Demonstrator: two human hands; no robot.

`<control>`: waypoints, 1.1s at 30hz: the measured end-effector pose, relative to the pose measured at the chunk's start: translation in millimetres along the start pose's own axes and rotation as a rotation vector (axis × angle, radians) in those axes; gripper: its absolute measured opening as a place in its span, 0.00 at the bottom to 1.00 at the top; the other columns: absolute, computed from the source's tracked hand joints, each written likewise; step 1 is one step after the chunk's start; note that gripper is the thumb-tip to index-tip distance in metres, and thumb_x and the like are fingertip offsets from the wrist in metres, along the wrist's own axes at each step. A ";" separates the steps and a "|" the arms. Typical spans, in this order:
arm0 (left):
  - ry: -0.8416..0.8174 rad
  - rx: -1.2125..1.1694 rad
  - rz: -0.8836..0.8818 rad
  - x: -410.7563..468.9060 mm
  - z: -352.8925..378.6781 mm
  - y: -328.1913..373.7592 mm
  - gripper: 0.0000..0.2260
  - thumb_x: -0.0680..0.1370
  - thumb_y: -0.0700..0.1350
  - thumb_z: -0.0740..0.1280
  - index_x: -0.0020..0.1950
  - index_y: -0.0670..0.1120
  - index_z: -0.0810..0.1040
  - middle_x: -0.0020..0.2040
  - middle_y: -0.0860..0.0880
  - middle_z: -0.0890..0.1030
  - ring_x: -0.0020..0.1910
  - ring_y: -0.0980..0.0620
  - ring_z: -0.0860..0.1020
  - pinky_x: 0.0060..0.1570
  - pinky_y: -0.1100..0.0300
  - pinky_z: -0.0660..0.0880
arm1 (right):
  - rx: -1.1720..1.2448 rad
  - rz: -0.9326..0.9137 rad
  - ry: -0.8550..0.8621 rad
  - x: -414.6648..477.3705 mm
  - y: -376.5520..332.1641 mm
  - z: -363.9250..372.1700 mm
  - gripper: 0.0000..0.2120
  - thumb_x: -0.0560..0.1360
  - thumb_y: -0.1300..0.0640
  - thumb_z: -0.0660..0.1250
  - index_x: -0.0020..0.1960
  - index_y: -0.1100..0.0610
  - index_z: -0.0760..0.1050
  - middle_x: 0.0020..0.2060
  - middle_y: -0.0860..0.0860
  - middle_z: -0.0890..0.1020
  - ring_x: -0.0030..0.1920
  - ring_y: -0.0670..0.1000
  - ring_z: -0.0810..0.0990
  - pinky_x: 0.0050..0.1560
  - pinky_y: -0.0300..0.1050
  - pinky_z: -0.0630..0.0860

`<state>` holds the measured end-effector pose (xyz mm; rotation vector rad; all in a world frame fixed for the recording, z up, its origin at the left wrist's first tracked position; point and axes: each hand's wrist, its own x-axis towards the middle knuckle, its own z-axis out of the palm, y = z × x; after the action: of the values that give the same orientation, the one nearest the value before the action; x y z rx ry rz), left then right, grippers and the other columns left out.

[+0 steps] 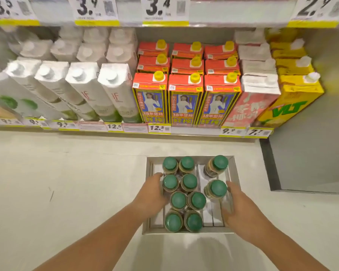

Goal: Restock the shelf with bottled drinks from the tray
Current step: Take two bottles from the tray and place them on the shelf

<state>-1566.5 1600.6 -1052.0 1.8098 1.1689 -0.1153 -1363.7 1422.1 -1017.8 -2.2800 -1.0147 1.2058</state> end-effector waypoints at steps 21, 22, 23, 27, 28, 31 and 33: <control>0.105 -0.053 0.155 13.8 38.9 -26.4 0.17 0.76 0.42 0.69 0.54 0.59 0.65 0.50 0.58 0.79 0.48 0.66 0.76 0.41 0.76 0.70 | 0.458 -0.141 0.247 46.2 33.0 34.6 0.25 0.67 0.68 0.78 0.56 0.45 0.80 0.47 0.40 0.86 0.50 0.40 0.84 0.49 0.26 0.75; 0.107 -0.061 0.170 12.4 37.8 -26.3 0.18 0.76 0.42 0.69 0.53 0.60 0.65 0.50 0.58 0.79 0.49 0.66 0.77 0.42 0.75 0.70 | 0.460 -0.146 0.242 45.9 32.5 32.4 0.25 0.67 0.68 0.78 0.55 0.44 0.81 0.47 0.40 0.87 0.50 0.41 0.84 0.49 0.26 0.76; 0.111 -0.068 0.184 10.6 36.3 -26.3 0.18 0.76 0.42 0.70 0.54 0.60 0.65 0.50 0.58 0.79 0.50 0.65 0.77 0.44 0.74 0.72 | 0.458 -0.153 0.238 45.3 31.3 29.8 0.25 0.67 0.67 0.78 0.53 0.41 0.81 0.47 0.41 0.87 0.49 0.41 0.84 0.48 0.26 0.76; 0.107 -0.068 0.254 -1.7 17.7 -21.2 0.19 0.77 0.43 0.70 0.55 0.63 0.65 0.50 0.61 0.79 0.53 0.65 0.77 0.49 0.71 0.72 | 0.436 -0.194 0.231 34.7 14.9 8.8 0.26 0.66 0.62 0.80 0.52 0.35 0.80 0.47 0.39 0.87 0.49 0.40 0.84 0.49 0.26 0.75; 0.100 -0.053 0.272 -5.2 8.5 -17.7 0.20 0.77 0.44 0.71 0.56 0.65 0.65 0.51 0.62 0.78 0.53 0.66 0.76 0.50 0.72 0.72 | 0.416 -0.207 0.226 30.7 7.7 1.2 0.25 0.65 0.59 0.80 0.52 0.34 0.79 0.47 0.38 0.86 0.50 0.39 0.84 0.49 0.26 0.75; 0.066 -0.033 0.317 -14.1 -23.8 -3.0 0.21 0.77 0.46 0.71 0.59 0.65 0.64 0.56 0.62 0.77 0.58 0.64 0.76 0.57 0.63 0.74 | 0.362 -0.237 0.199 18.0 -20.1 -23.4 0.22 0.61 0.46 0.78 0.53 0.32 0.78 0.48 0.36 0.85 0.50 0.38 0.83 0.50 0.26 0.75; 0.051 -0.017 0.329 -18.7 -46.0 9.5 0.20 0.77 0.48 0.71 0.61 0.62 0.65 0.58 0.62 0.76 0.60 0.64 0.75 0.60 0.59 0.74 | 0.340 -0.263 0.200 10.7 -39.4 -39.8 0.22 0.60 0.45 0.76 0.52 0.30 0.77 0.48 0.35 0.85 0.50 0.38 0.83 0.50 0.27 0.75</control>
<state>-1587.0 1621.4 -1010.8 1.9734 0.8891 0.1315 -1343.6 1456.9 -977.3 -1.8933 -0.9204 0.9383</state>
